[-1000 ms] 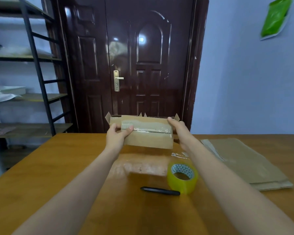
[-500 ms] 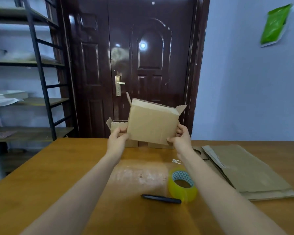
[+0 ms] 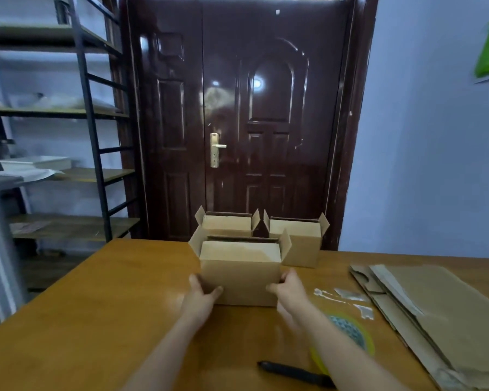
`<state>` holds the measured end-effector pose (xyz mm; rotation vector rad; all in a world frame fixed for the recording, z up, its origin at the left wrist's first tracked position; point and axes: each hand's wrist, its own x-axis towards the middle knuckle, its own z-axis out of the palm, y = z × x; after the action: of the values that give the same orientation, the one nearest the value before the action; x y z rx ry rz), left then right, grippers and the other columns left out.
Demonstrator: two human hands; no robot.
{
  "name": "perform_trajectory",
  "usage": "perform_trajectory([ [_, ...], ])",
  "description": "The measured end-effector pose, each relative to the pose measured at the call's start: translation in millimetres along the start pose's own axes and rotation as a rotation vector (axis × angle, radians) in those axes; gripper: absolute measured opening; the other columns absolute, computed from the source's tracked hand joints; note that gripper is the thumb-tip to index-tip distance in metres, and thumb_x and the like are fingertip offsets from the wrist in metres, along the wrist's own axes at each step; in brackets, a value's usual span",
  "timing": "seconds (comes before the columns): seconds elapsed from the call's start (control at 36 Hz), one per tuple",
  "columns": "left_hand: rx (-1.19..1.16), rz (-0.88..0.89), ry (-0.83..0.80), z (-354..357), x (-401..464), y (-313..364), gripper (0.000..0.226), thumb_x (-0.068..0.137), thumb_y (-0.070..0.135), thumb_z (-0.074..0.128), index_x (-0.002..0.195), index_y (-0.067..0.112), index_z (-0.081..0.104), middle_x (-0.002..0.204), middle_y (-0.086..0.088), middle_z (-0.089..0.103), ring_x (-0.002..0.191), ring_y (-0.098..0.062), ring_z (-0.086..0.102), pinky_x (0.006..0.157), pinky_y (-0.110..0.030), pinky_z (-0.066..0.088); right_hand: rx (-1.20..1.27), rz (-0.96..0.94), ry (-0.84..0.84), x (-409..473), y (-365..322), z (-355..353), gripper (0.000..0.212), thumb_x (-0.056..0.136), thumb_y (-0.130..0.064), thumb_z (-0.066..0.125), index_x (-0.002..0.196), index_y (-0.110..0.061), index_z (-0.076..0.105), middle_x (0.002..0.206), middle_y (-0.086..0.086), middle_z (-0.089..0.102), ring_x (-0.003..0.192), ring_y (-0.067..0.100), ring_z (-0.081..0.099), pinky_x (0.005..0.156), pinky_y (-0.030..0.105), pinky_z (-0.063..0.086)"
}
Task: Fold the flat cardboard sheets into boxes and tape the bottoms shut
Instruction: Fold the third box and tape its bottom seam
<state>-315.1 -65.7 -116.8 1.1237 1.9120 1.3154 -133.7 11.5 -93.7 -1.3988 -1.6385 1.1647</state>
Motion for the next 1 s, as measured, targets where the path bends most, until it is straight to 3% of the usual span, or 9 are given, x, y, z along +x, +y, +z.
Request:
perform_trajectory([
  [0.17,-0.031,-0.039,0.082,-6.9,16.0,2.0,0.058,0.093,0.023,0.060,0.135,0.007,0.023,0.140,-0.016,0.043,0.125,-0.035,0.045,0.094,-0.038,0.039,-0.053,-0.036,-0.136,10.5,-10.0,13.7,0.038,0.091,-0.017,0.061,0.119,-0.010,0.038,0.116,0.012,0.053,0.084,0.019,0.053,0.060,0.025,0.044],
  [0.31,0.001,-0.075,0.148,-14.6,31.2,-0.4,0.060,0.093,0.019,0.058,0.138,0.004,0.022,0.138,-0.018,0.044,0.120,-0.037,0.048,0.089,-0.040,0.043,-0.080,-0.062,-0.228,19.9,-17.1,26.4,0.044,0.092,-0.015,0.060,0.129,-0.010,0.036,0.120,0.009,0.051,0.101,0.021,0.054,0.069,0.023,0.045],
  [0.36,0.024,-0.096,0.189,-21.2,36.6,-3.6,0.059,0.094,0.019,0.057,0.139,0.004,0.022,0.132,-0.019,0.047,0.108,-0.036,0.054,0.081,-0.039,0.045,-0.074,-0.069,-0.252,21.2,-19.9,33.7,0.045,0.092,-0.015,0.060,0.130,-0.010,0.037,0.120,0.007,0.051,0.105,0.020,0.053,0.075,0.024,0.045],
  [0.44,0.020,-0.097,0.247,-31.8,43.8,-11.5,0.056,0.094,0.014,0.055,0.139,0.003,0.024,0.102,-0.010,0.051,0.069,-0.017,0.050,0.058,-0.030,0.043,-0.063,-0.082,-0.287,21.5,-24.7,45.8,0.046,0.092,-0.015,0.060,0.132,-0.011,0.038,0.116,0.003,0.049,0.105,0.017,0.051,0.077,0.023,0.043],
  [0.5,0.017,-0.108,0.288,-40.2,48.8,-17.3,0.055,0.094,0.012,0.054,0.140,0.002,0.024,0.098,-0.007,0.048,0.063,-0.013,0.045,0.051,-0.028,0.038,-0.054,-0.089,-0.309,22.2,-27.6,55.0,0.047,0.092,-0.016,0.059,0.133,-0.013,0.037,0.115,0.000,0.047,0.105,0.016,0.049,0.082,0.023,0.041],
  [0.61,-0.002,-0.158,0.331,-57.2,56.4,-20.7,0.053,0.094,0.012,0.053,0.139,0.003,0.027,0.123,-0.020,0.051,0.082,-0.029,0.049,0.066,-0.036,0.041,-0.055,-0.081,-0.350,23.1,-35.0,72.7,0.053,0.091,-0.018,0.060,0.138,-0.014,0.034,0.124,0.001,0.048,0.111,0.018,0.049,0.090,0.028,0.043],
  [0.75,0.025,-0.209,0.309,-71.8,60.3,-20.3,0.059,0.094,0.015,0.054,0.143,0.004,0.024,0.136,-0.022,0.045,0.117,-0.043,0.047,0.084,-0.043,0.042,-0.043,-0.058,-0.353,24.8,-39.8,89.7,0.059,0.089,-0.019,0.062,0.140,-0.013,0.033,0.137,0.008,0.048,0.121,0.023,0.049,0.104,0.039,0.043],
  [0.86,0.011,-0.220,0.268,-76.5,61.4,-21.4,0.062,0.093,0.014,0.056,0.145,0.004,0.023,0.140,-0.021,0.042,0.124,-0.042,0.043,0.097,-0.045,0.039,-0.035,-0.056,-0.340,22.9,-39.9,93.5,0.063,0.090,-0.018,0.061,0.145,-0.012,0.029,0.143,0.008,0.043,0.127,0.024,0.045,0.106,0.037,0.040],
  [1.0,0.000,-0.199,0.285,-80.8,59.2,-18.1,0.059,0.092,0.013,0.056,0.144,0.005,0.029,0.139,-0.020,0.045,0.123,-0.040,0.045,0.098,-0.046,0.041,-0.110,-0.133,-0.300,19.4,-38.6,87.6,0.064,0.092,-0.013,0.056,0.149,-0.013,0.027,0.148,0.007,0.039,0.133,0.023,0.041,0.107,0.033,0.039],
])
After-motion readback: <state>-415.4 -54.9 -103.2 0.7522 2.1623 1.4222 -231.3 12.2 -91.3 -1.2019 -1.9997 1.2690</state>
